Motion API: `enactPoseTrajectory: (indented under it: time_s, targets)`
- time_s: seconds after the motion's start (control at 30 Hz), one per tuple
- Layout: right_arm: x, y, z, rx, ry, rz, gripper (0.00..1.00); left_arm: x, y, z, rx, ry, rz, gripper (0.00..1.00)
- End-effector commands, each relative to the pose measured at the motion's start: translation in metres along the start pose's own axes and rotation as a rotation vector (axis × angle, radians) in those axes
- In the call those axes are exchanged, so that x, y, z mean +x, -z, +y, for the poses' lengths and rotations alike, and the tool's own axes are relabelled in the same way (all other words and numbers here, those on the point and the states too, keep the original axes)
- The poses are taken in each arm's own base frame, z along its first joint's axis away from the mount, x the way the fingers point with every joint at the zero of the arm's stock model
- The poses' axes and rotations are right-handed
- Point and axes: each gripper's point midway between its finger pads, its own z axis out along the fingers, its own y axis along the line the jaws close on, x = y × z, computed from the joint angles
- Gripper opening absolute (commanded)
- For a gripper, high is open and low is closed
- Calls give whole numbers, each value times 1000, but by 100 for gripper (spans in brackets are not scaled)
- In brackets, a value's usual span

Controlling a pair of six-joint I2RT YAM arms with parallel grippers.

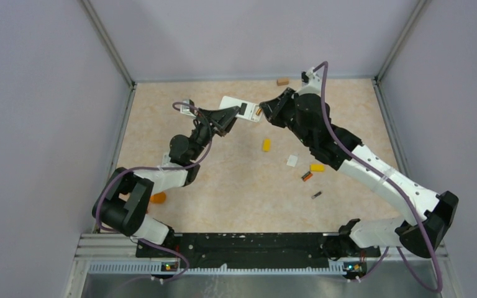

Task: Load the batteries into the remote control
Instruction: Load the battery into the remote control.

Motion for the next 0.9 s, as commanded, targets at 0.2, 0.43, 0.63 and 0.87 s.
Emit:
enactPoseTrajectory:
  time_s: [0.2, 0.43, 0.63, 0.87]
  targets:
    - [-11, -6, 18, -6, 29, -47, 0, 2, -4, -30, 128, 23, 9, 0]
    - [-2, -11, 20, -11, 32, -25, 0, 1, -5, -29, 136, 44, 6, 0]
    - [0, -10, 20, -5, 33, -22, 8, -1, -6, -32, 145, 65, 3, 0]
    - [-6, -10, 23, -15, 49, -45, 18, -1, -7, -34, 161, 137, 11, 0]
